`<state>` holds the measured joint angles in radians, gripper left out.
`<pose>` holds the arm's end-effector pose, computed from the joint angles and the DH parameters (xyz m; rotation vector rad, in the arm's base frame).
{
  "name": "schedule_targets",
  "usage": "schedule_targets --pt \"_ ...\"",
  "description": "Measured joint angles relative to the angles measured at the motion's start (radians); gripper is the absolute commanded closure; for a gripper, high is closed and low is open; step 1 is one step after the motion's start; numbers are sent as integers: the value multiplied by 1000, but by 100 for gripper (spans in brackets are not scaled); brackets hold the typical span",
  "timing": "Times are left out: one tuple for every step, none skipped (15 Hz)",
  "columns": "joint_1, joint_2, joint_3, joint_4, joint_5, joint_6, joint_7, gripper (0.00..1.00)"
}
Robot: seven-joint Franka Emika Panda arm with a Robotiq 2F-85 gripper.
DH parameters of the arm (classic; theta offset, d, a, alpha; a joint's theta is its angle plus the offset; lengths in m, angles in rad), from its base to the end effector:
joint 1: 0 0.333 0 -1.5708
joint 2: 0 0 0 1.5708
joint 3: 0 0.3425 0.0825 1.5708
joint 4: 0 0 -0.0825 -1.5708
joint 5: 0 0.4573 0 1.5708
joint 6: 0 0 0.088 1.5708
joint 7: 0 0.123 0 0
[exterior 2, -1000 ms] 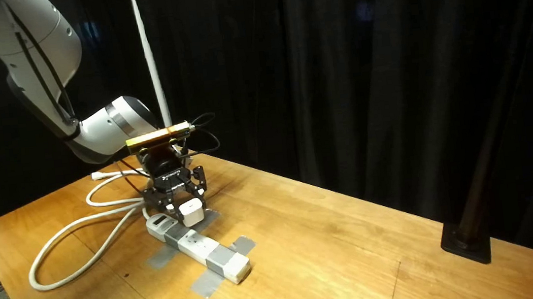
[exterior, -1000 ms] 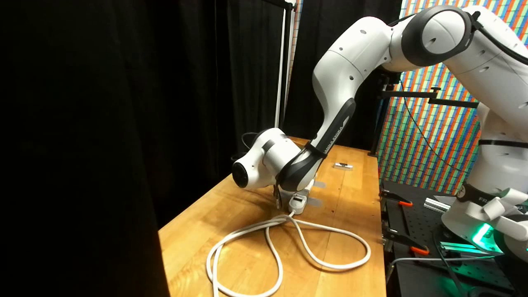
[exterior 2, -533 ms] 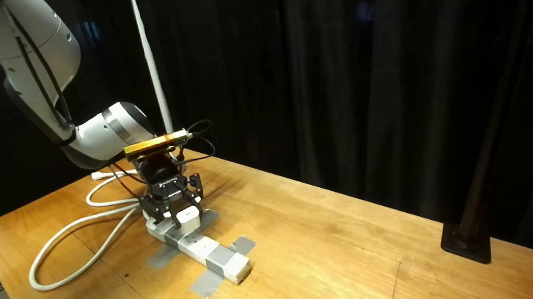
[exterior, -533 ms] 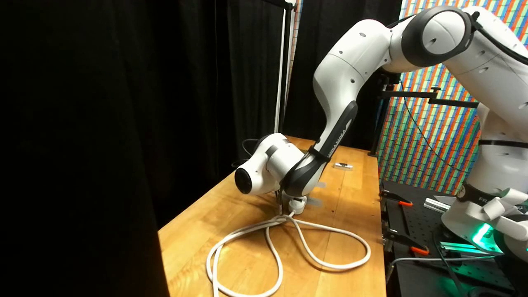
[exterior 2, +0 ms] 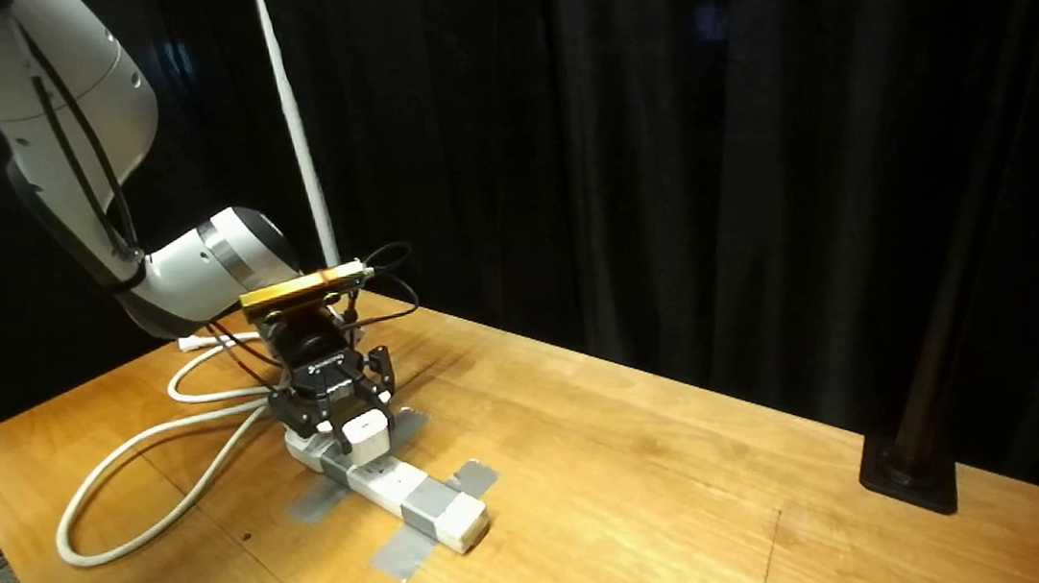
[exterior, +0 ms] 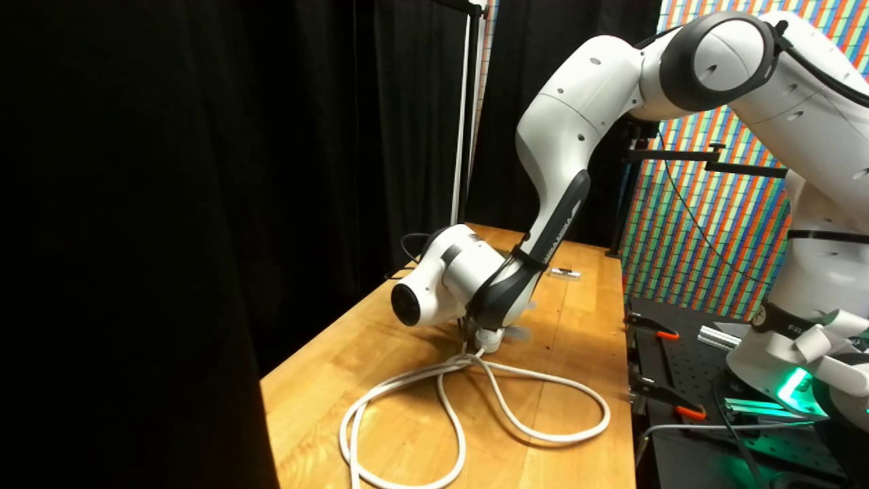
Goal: Place the white adaptor on the white extension cable
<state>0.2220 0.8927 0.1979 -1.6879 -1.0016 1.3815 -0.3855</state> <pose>0.5936 0.1387 0.0387 1.6046 1.2367 -1.2357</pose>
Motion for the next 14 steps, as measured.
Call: schedule_targets --pt "0 1 0 0 -1 0 0 77" --pt "0 3 0 -1 -1 2 0 77" --pt "0 5 0 -3 -2 5 0 77" --pt "0 8 0 -4 -2 10 0 77" --pt "0 10 0 -5 -6 11 0 77" --pt "0 10 0 -6 -8 11 -1 77" --pt "0 10 0 -7 -11 11 -2 77" --pt "0 10 1 -8 -13 13 -3 77" --pt "0 11 1 -9 -16 15 -6 77" --pt "0 11 1 -10 -19 16 -11 77" --pt "0 11 1 -11 -23 16 -17 77" --pt "0 12 1 -12 -30 17 -22 77" --pt "0 14 1 -13 -37 17 -28 77" --pt "1 16 1 -14 -42 17 -33 77"
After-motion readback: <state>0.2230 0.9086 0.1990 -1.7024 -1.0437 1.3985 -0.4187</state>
